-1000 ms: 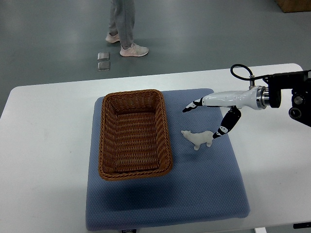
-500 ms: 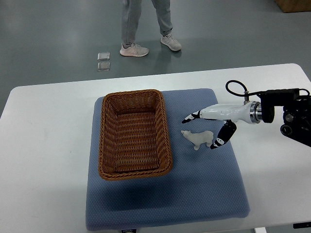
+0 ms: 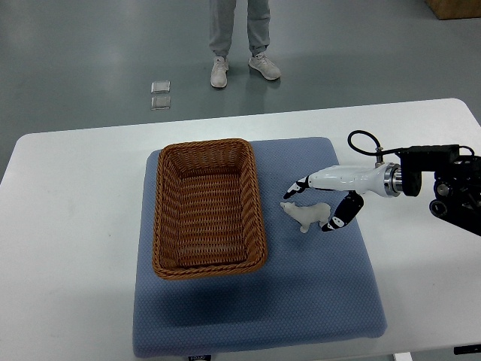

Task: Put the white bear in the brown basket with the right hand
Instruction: 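Lower the right hand around the polar bear and close the fingers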

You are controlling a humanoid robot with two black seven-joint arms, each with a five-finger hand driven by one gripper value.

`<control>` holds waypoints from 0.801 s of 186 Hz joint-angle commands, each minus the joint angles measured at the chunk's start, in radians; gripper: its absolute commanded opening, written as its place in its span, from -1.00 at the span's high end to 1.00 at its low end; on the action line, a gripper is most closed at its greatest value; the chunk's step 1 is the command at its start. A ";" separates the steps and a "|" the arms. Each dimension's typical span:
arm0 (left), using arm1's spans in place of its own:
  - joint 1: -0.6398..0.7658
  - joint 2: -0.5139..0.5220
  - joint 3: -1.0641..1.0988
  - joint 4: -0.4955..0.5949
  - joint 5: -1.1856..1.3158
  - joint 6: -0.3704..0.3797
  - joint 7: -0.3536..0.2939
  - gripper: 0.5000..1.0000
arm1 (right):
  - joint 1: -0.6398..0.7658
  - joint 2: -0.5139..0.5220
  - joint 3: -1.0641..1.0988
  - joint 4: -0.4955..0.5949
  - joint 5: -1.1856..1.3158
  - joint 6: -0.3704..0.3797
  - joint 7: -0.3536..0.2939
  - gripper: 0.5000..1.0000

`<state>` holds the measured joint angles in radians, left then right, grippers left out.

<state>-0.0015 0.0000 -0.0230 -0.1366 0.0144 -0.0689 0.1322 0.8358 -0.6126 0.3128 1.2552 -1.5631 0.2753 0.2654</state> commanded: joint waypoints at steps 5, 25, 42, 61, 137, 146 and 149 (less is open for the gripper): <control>0.000 0.000 0.000 0.000 -0.001 0.000 0.000 -1.00 | -0.006 0.010 0.000 -0.006 0.000 -0.001 0.000 -0.24; 0.000 0.000 0.000 0.000 0.001 0.000 0.000 -1.00 | -0.012 0.024 0.000 -0.008 0.000 -0.007 0.000 -0.20; 0.000 0.000 0.000 0.000 0.001 0.000 0.000 -1.00 | -0.021 0.025 0.000 -0.008 0.000 -0.008 0.000 -0.19; 0.000 0.000 0.000 0.000 0.001 0.000 0.000 -1.00 | -0.021 0.027 0.000 -0.008 -0.002 -0.013 0.000 -0.14; 0.000 0.000 0.000 0.000 0.001 0.000 0.000 -1.00 | -0.020 0.034 0.000 -0.017 -0.006 -0.013 -0.020 0.85; 0.000 0.000 0.000 0.000 -0.001 0.000 0.000 -1.00 | -0.018 0.033 0.000 -0.017 -0.005 -0.013 -0.018 0.90; 0.000 0.000 0.000 0.000 -0.001 0.000 0.000 -1.00 | -0.018 0.031 0.000 -0.017 -0.005 -0.013 -0.018 0.92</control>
<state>-0.0014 0.0000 -0.0230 -0.1366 0.0146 -0.0693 0.1317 0.8146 -0.5789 0.3115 1.2379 -1.5692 0.2620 0.2457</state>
